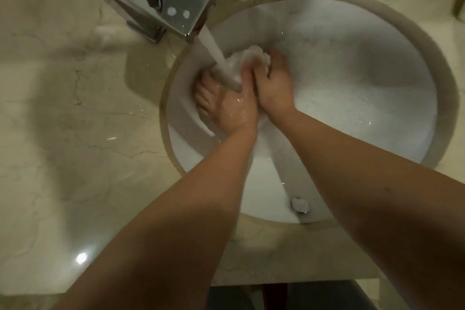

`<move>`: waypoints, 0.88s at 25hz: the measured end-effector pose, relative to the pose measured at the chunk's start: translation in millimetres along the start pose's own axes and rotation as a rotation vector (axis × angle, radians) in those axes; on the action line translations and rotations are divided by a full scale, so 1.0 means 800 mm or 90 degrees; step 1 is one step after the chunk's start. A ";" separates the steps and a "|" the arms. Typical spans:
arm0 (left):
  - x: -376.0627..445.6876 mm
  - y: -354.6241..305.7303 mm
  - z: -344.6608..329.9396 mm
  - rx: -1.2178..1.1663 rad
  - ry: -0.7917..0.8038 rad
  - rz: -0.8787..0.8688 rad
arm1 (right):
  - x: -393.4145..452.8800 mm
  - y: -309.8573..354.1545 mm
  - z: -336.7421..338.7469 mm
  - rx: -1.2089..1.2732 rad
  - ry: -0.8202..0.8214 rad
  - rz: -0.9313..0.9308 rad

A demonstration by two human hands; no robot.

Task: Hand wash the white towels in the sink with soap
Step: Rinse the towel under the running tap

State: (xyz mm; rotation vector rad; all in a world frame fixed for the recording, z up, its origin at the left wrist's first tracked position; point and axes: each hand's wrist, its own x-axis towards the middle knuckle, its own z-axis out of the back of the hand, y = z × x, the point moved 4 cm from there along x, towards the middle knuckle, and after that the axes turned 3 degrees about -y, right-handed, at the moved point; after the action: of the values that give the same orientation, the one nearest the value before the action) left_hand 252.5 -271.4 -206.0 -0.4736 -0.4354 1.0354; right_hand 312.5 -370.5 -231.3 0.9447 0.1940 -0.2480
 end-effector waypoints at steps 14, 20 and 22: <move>0.008 0.007 0.019 -0.381 0.251 0.276 | -0.036 0.039 0.019 0.321 0.004 -0.076; 0.038 -0.001 0.026 -0.333 0.193 0.004 | -0.025 0.053 0.029 0.223 0.033 -0.031; 0.037 -0.005 0.023 -0.246 0.220 -0.113 | -0.022 0.049 0.028 0.142 0.023 -0.032</move>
State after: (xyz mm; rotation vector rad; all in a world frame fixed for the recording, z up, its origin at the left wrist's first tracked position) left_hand 258.4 -244.2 -185.1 -0.9266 -0.3601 0.6782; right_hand 308.6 -364.3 -183.2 1.1667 0.2267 -0.3031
